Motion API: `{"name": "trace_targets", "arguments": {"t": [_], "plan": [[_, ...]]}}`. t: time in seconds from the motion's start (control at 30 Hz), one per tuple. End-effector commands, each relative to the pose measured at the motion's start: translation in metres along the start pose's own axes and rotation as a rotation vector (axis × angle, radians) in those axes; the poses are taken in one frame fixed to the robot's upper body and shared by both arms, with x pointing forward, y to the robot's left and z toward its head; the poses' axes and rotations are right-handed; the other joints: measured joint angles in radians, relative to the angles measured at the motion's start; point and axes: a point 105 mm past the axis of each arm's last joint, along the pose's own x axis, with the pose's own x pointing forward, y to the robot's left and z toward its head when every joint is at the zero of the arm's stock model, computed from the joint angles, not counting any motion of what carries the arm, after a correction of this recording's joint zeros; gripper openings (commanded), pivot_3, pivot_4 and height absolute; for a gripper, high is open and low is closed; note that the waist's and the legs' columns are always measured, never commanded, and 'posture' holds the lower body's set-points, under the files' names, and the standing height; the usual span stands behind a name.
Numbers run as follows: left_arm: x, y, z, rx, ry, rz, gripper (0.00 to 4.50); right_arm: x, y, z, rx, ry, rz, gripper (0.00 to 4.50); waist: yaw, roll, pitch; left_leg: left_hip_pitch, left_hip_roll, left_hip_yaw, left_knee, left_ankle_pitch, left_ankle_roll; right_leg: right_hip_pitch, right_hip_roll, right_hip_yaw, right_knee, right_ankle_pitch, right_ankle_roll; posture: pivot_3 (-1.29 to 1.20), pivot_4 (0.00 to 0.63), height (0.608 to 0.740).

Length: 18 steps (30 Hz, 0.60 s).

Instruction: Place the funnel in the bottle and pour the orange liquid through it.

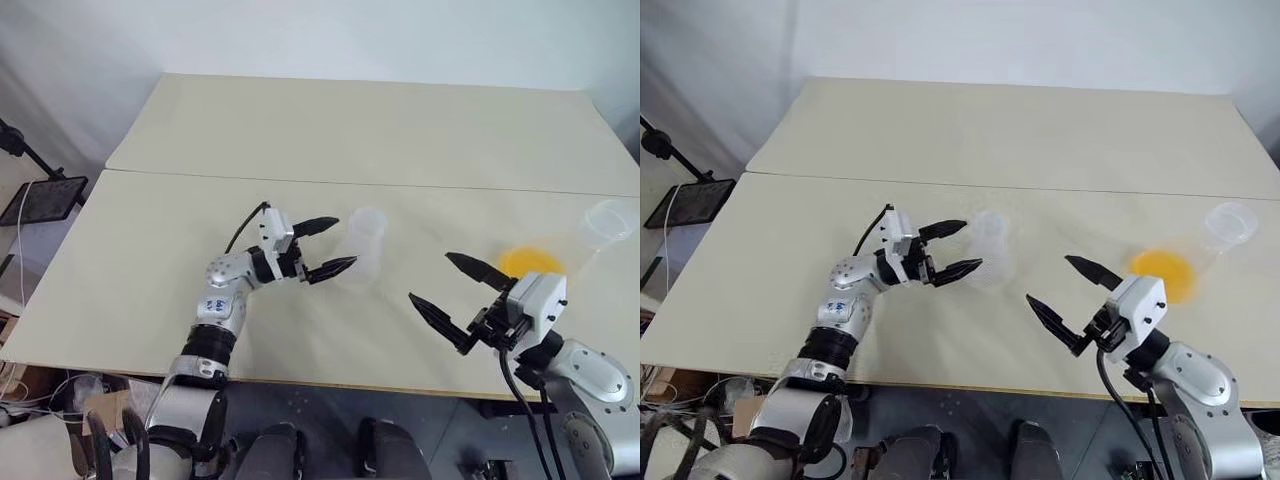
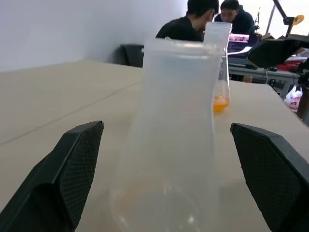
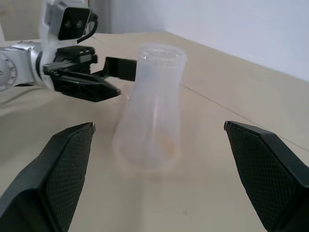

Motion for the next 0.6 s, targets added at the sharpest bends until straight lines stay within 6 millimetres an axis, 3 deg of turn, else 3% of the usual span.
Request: {"name": "trace_targets", "arguments": {"t": [0.03, 0.2, 0.37, 0.4, 0.47, 0.6], "plan": [[-0.015, -0.001, 0.023, 0.052, -0.047, 0.014, 4.48, -0.001, -0.001, 0.006, -0.020, -0.026, 0.000, 4.50, -0.001, 0.000, 0.000, 0.000, 0.000, 0.000, 0.000, 0.000, 0.000, 0.000, 0.000, 0.000, 0.000, 0.000, 0.000, 0.00, 0.150, 0.740], [-0.066, -0.003, 0.037, 0.084, 0.004, 0.134, 4.48, -0.004, -0.004, 0.008, -0.021, -0.024, 0.031, 4.50, -0.008, 0.000, 0.000, 0.001, 0.001, -0.001, -0.001, 0.000, 0.000, 0.000, 0.000, 0.003, 0.000, 0.000, 0.000, 0.00, 0.150, 0.740], [-0.135, -0.005, 0.046, 0.091, 0.092, 0.355, 4.48, -0.005, -0.003, 0.011, 0.014, -0.025, 0.118, 4.50, -0.009, 0.001, 0.000, 0.001, 0.002, -0.002, -0.001, -0.001, -0.001, 0.000, -0.001, 0.006, 0.000, 0.000, 0.000, 0.00, 0.150, 0.740], [-0.162, -0.008, 0.044, 0.098, 0.139, 0.438, 4.48, -0.002, -0.002, 0.012, 0.024, -0.029, 0.153, 4.50, -0.009, 0.001, 0.000, 0.001, 0.002, -0.002, -0.001, -0.001, -0.001, 0.000, -0.002, 0.007, 0.000, 0.000, 0.000, 0.00, 0.150, 0.740], [-0.196, -0.013, 0.042, 0.103, 0.207, 0.549, 4.48, 0.002, 0.000, 0.014, 0.036, -0.036, 0.200, 4.50, -0.011, 0.001, 0.000, 0.001, 0.002, -0.002, -0.001, -0.001, -0.002, 0.000, -0.004, 0.008, -0.002, 0.000, -0.001, 0.00, 0.150, 0.740], [-0.240, -0.026, 0.038, 0.079, 0.261, 0.710, 4.48, 0.009, 0.001, 0.015, 0.035, -0.053, 0.244, 4.50, -0.001, 0.001, 0.000, 0.001, 0.004, -0.002, -0.001, -0.002, -0.003, 0.001, -0.005, 0.007, -0.004, -0.001, -0.002, 0.00, 0.150, 0.740]]}}
